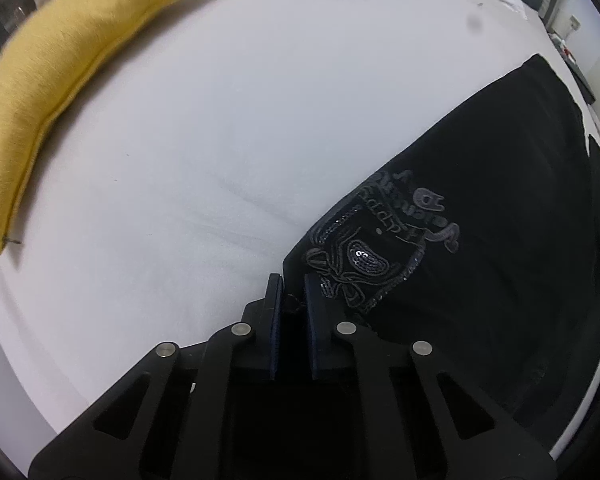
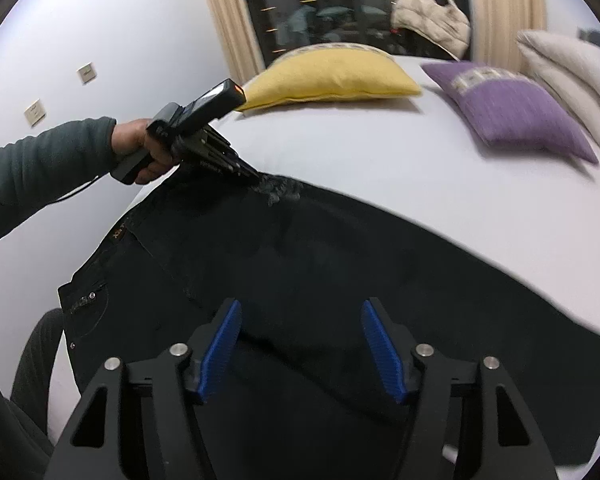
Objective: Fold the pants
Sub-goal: 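Grasp the waistband corner of the black jeans with the left tool, then grasp the jeans beside the left tool with the right tool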
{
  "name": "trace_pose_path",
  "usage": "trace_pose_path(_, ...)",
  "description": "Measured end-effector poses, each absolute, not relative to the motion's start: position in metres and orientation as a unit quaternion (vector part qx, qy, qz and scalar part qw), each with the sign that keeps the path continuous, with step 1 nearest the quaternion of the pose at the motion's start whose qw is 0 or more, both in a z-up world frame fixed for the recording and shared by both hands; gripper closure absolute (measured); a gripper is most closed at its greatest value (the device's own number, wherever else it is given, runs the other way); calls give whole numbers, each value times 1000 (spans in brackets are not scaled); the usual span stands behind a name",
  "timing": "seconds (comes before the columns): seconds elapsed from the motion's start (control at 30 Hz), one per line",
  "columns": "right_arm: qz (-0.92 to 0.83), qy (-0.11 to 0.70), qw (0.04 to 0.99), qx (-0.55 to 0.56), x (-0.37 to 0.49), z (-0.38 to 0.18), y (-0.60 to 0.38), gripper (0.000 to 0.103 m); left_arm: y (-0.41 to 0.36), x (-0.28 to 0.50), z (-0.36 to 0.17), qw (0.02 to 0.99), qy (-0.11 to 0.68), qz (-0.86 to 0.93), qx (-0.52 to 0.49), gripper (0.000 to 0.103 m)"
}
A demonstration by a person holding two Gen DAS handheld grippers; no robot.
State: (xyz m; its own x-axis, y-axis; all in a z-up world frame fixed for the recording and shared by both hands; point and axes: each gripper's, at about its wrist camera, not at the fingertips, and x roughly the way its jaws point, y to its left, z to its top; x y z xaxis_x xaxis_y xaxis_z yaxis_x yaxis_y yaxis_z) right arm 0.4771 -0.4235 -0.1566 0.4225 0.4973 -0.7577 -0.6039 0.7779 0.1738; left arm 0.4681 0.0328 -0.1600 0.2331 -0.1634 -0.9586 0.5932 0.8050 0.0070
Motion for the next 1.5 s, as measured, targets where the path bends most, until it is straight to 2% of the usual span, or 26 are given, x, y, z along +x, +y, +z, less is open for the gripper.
trace_pose_path(0.27,342,433,829,-89,551,-157,-402,39,43,424,-110,814,490,-244,196,95)
trace_pose_path(0.4,356,444,811,-139,576,-170,-377,39,26,393,-102,825,450,-242,241,95)
trace_pose_path(0.5,367,450,797,-169,594,-180,-365,39,37,379,-97,832,434,-248,238,95)
trace_pose_path(0.7,371,471,777,-190,625,-198,-353,47,42,358,-83,839,419,-254,235,95)
trace_pose_path(0.77,374,481,767,-202,630,-206,-345,53,44,362,-85,840,417,-256,236,95)
trace_pose_path(1.0,358,514,750,-212,653,-228,-341,54,54,351,-83,843,410,-264,229,95)
trace_pose_path(1.1,365,519,744,-209,657,-229,-340,72,54,349,-84,843,411,-264,226,95)
trace_pose_path(1.17,369,519,740,-215,657,-230,-336,91,53,348,-84,843,411,-264,225,95)
trace_pose_path(1.5,361,492,762,-218,638,-214,-332,97,54,344,-86,847,413,-257,215,95)
